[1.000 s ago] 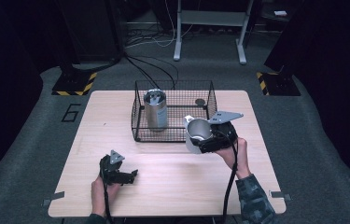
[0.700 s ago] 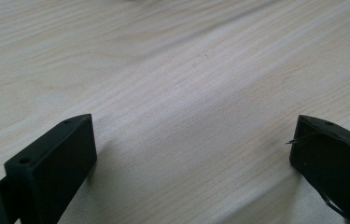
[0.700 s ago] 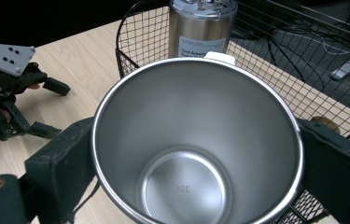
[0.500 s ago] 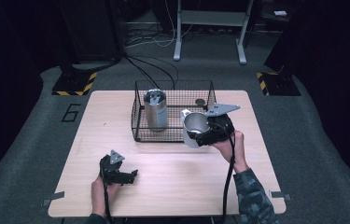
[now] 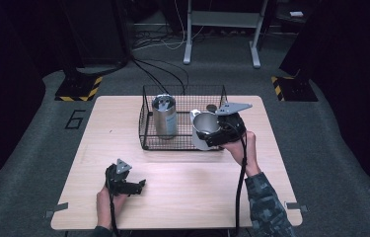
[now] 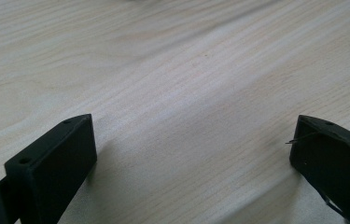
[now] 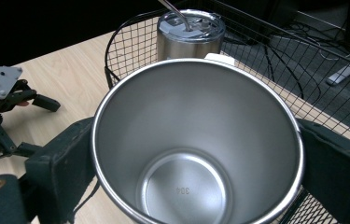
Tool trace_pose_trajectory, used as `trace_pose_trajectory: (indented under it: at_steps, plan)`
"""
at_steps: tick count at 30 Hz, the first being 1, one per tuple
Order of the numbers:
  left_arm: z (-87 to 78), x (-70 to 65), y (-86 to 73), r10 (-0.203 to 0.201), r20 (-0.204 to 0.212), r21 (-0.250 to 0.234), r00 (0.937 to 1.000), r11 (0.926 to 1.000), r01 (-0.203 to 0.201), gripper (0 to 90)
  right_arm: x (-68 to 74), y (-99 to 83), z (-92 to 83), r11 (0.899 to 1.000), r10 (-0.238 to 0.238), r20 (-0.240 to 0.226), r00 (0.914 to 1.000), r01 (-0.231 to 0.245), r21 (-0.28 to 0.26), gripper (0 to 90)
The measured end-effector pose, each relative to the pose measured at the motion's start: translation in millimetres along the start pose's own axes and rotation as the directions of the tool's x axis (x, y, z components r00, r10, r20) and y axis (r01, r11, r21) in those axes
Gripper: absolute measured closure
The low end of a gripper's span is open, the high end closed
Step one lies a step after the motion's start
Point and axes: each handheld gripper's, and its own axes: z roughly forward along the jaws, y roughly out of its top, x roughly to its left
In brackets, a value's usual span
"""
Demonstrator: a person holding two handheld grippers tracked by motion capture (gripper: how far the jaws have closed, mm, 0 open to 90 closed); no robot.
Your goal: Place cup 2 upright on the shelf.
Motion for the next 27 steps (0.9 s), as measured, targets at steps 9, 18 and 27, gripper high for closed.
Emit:
trace_pose_trajectory:
  at_steps: [9, 18, 27]
  plan:
    - [0.0, 0.1, 0.0, 0.001, 0.000, 0.001, 1.0000, 1.0000, -0.001, 0.4, -7.9, 10.4, 9.3, 1.000, 0.000, 0.002, 1.0000, 0.000, 0.004, 6.0]
    - [0.2, -0.2, -0.2, 0.000, -0.006, -0.003, 1.0000, 1.0000, 0.000, 0.4, -11.6, 22.2, 17.1, 1.000, -0.025, 0.047, 0.9986, 0.024, 0.018, 6.0]
    - [0.2, -0.1, -0.1, 0.002, -0.007, -0.003, 1.0000, 1.0000, -0.002, 0.4, -21.5, 28.6, 31.8, 1.000, -0.013, 0.041, 0.9991, 0.012, 0.028, 6.0]
